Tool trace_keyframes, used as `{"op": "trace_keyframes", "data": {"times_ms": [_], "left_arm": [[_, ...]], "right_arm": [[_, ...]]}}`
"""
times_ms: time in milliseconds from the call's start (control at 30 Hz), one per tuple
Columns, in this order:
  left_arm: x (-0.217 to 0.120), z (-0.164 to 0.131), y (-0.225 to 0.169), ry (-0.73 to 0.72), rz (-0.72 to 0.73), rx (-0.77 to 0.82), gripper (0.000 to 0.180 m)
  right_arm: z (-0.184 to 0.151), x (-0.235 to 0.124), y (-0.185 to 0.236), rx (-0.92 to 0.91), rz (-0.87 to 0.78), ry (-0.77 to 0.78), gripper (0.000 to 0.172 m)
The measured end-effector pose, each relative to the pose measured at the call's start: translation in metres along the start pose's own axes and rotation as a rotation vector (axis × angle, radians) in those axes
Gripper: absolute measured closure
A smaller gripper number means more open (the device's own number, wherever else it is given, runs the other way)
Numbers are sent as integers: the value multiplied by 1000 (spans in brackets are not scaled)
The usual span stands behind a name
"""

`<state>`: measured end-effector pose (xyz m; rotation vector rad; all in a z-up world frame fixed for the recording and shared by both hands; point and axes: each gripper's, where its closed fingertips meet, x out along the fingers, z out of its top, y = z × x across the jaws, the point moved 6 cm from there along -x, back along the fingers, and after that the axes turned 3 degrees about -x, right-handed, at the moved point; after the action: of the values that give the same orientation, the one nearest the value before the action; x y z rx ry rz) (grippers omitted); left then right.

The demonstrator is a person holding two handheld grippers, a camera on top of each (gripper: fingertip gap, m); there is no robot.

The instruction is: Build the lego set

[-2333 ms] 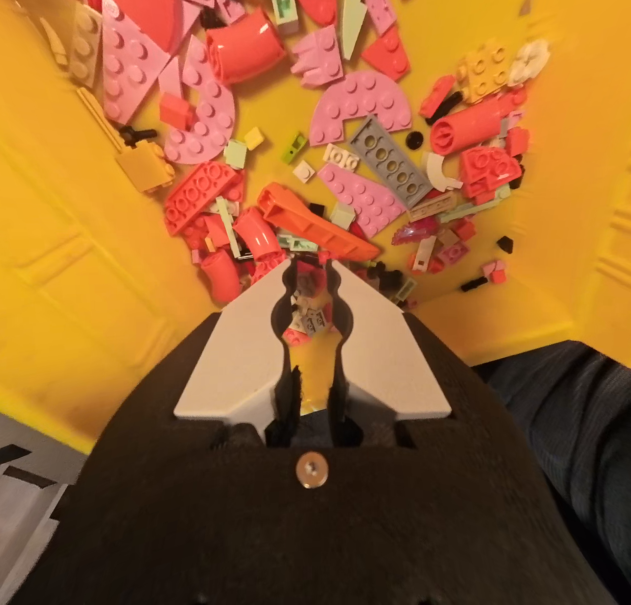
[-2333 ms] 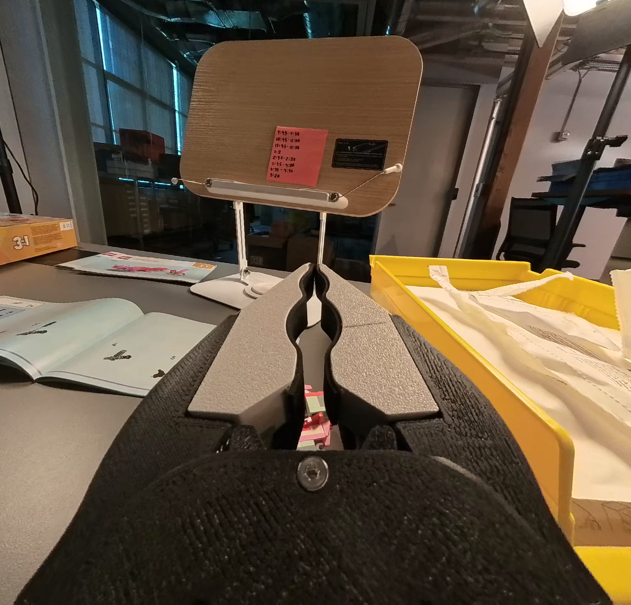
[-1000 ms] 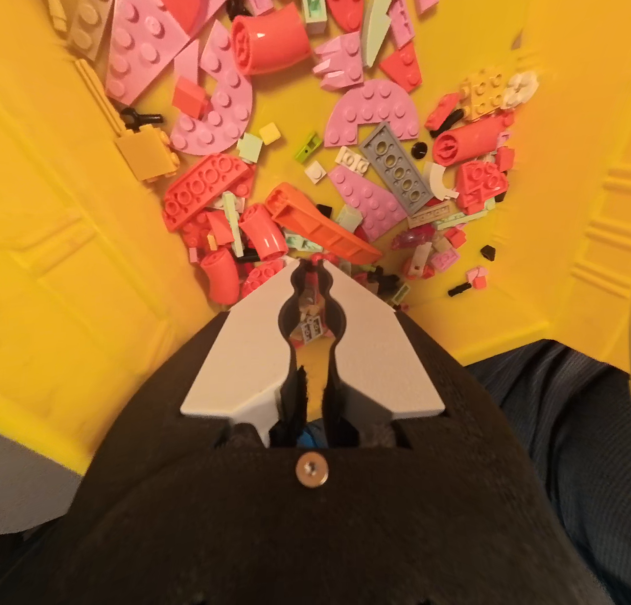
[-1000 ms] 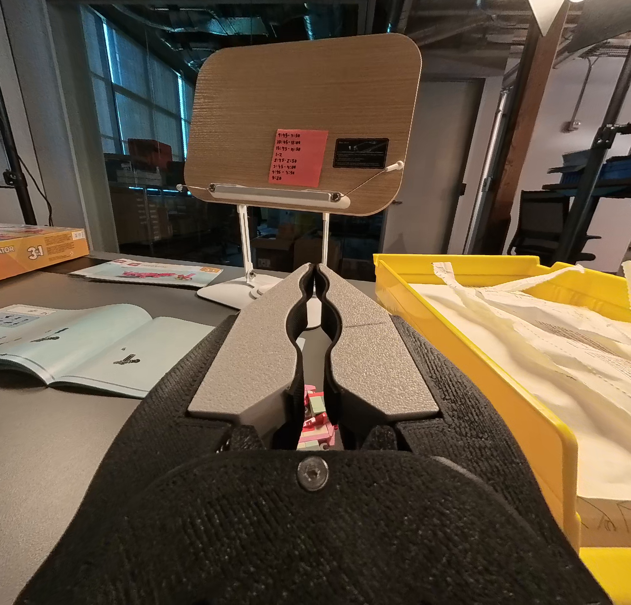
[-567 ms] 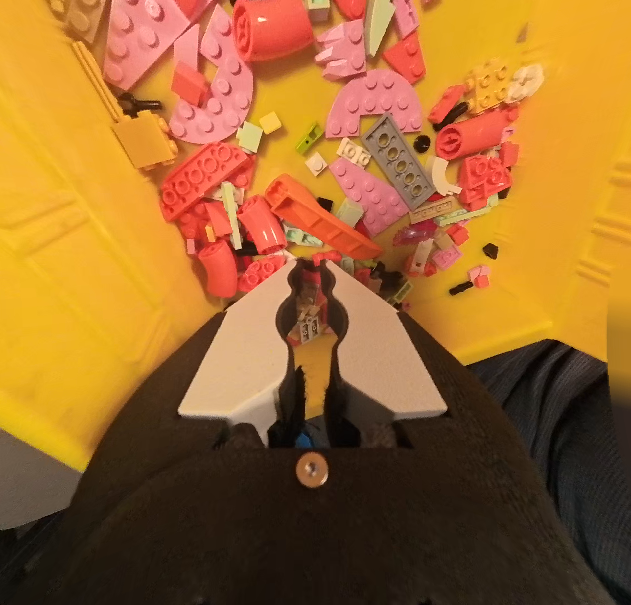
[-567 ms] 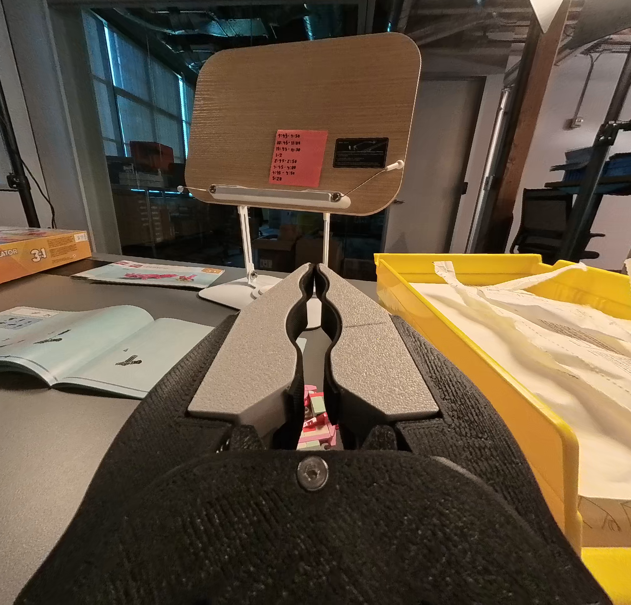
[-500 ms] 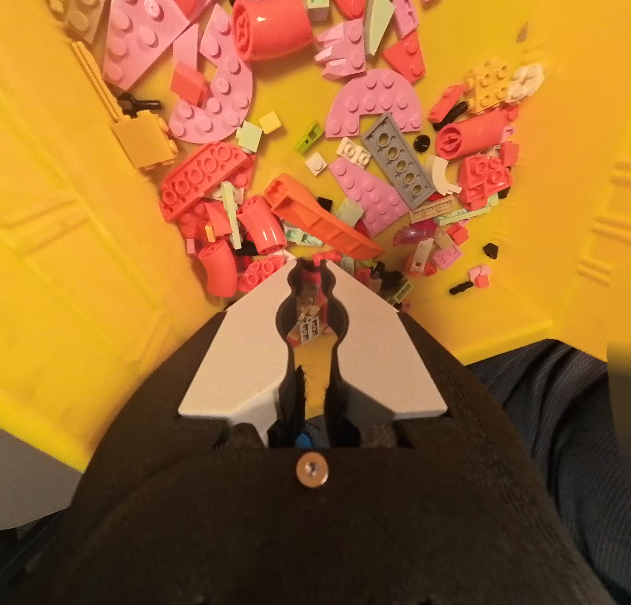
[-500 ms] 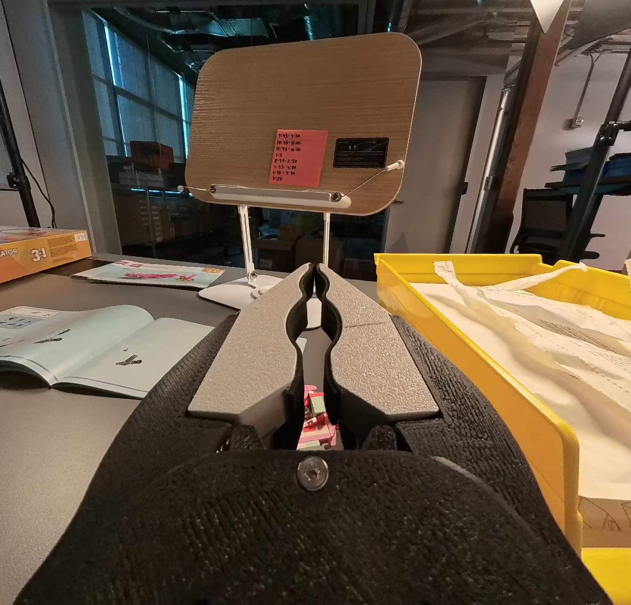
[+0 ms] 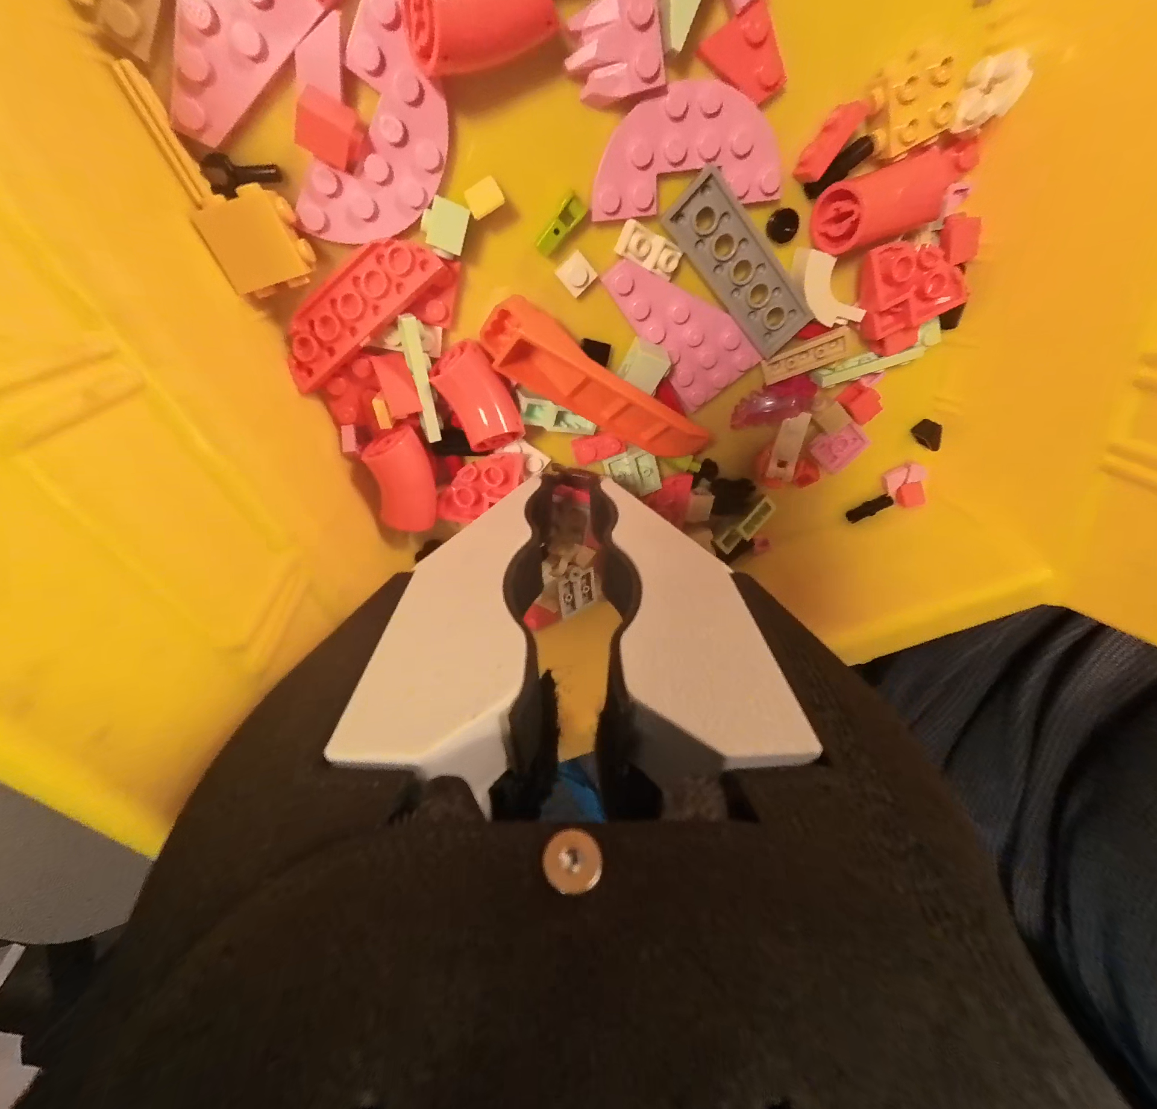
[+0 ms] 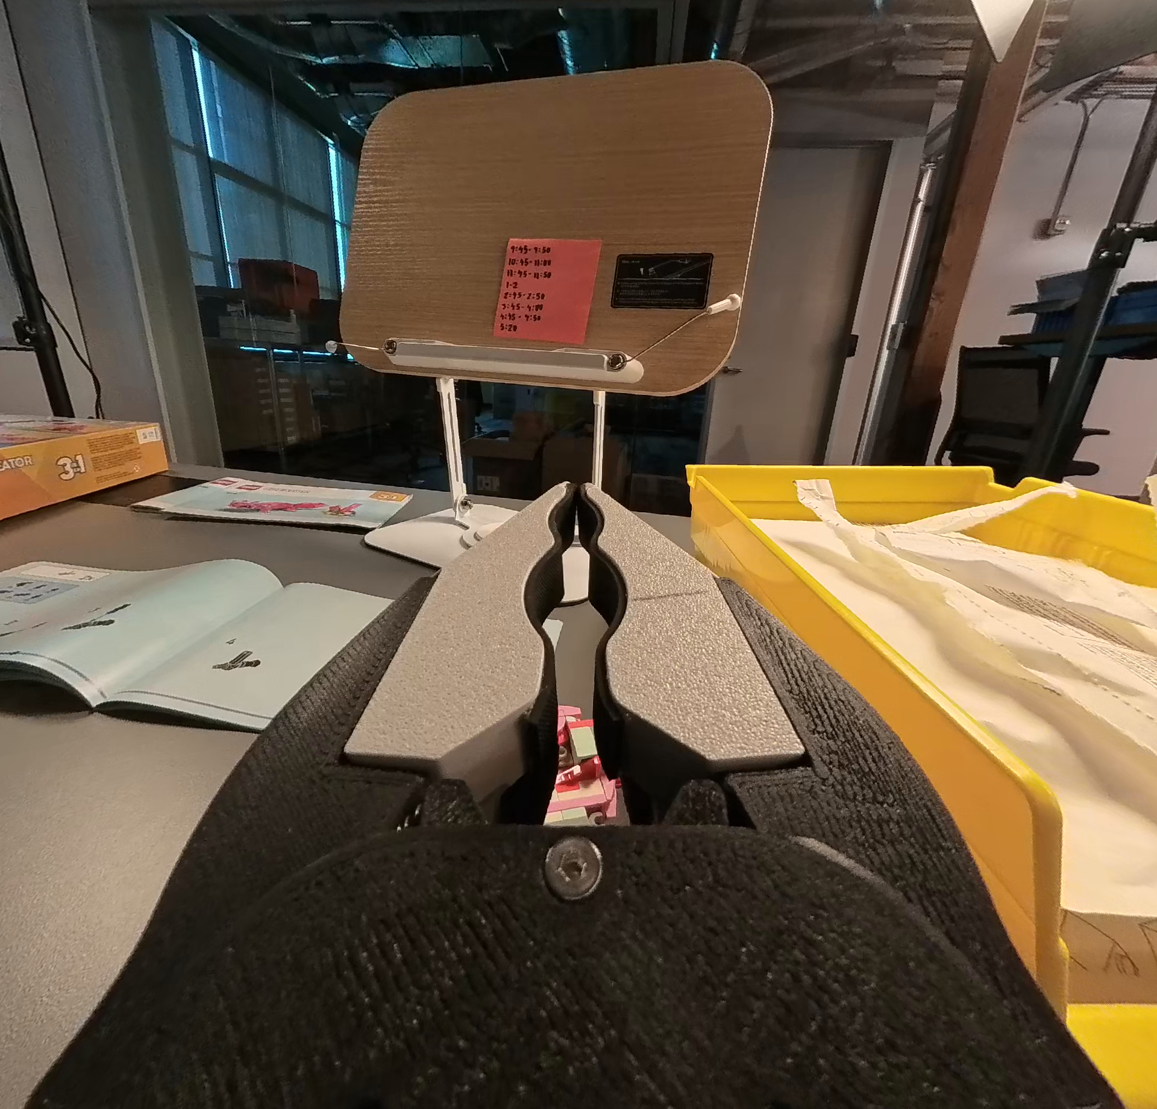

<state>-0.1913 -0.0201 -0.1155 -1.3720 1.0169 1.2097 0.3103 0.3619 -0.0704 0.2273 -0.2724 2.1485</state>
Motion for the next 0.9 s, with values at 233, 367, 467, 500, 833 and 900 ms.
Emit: {"op": "trace_keyframes", "data": {"times_ms": [233,367,467,500,833,900], "left_arm": [[1,0,0,-1,-5,-8,170],[1,0,0,2,-2,-19,170],[1,1,3,5,38,-18,180],[1,2,4,-2,54,-9,180],[-11,9,3,-75,18,-29,179],[-12,7,3,-55,18,-29,175]], "right_arm": [[0,0,0,1,1,0,172],[0,0,0,1,1,1,172],[0,0,0,2,1,1,172],[0,0,0,2,1,1,172],[0,0,0,6,0,-1,172],[0,0,0,6,0,-1,172]]}}
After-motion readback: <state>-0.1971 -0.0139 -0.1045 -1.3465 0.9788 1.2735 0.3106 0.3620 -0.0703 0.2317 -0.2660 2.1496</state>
